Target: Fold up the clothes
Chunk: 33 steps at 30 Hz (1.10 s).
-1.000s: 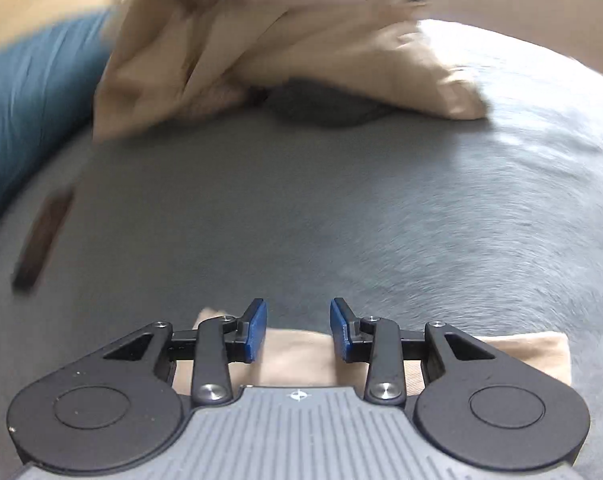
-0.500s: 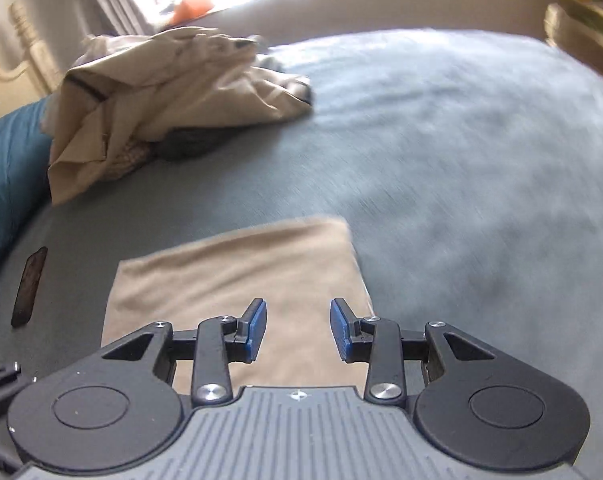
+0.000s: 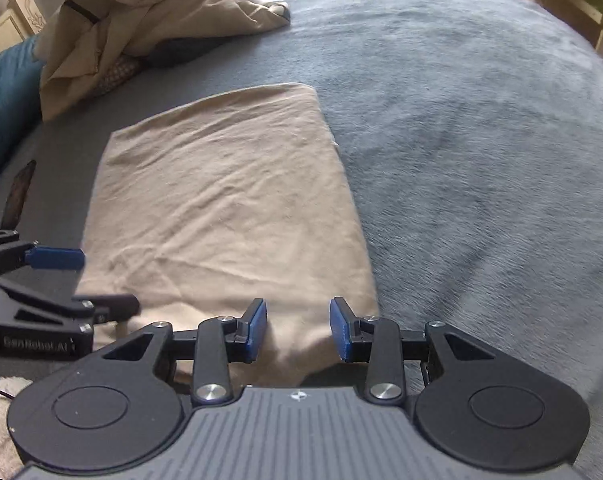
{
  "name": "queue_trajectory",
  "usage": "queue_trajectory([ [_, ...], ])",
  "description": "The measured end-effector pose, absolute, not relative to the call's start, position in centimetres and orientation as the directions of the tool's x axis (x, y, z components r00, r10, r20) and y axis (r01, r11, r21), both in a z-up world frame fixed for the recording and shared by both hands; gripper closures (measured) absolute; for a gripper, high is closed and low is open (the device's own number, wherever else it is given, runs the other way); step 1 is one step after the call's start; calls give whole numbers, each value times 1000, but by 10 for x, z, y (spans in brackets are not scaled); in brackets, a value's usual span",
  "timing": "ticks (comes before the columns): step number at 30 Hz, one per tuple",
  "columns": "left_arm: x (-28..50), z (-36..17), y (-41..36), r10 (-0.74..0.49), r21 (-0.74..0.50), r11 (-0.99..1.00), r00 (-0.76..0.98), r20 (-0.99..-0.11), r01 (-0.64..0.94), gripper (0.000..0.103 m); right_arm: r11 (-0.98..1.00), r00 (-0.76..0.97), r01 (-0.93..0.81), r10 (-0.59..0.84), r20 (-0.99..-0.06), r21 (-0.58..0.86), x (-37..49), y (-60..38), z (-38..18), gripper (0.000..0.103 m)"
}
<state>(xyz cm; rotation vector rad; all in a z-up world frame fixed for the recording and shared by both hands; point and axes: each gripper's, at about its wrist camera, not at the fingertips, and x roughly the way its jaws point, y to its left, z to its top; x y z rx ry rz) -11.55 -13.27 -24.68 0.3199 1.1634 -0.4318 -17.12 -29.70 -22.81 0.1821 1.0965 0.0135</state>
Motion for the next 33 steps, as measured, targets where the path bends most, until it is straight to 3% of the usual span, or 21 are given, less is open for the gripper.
queue_trajectory([
  [6, -116, -247, -136, -136, 46, 874, 335, -932, 483, 23, 962, 539, 68, 186, -821, 263, -178, -298, -209, 65],
  [33, -110, -253, -134, -95, 79, 884, 343, -934, 460, 10, 973, 450, 3, 206, -869, 233, -167, -275, -243, 64],
])
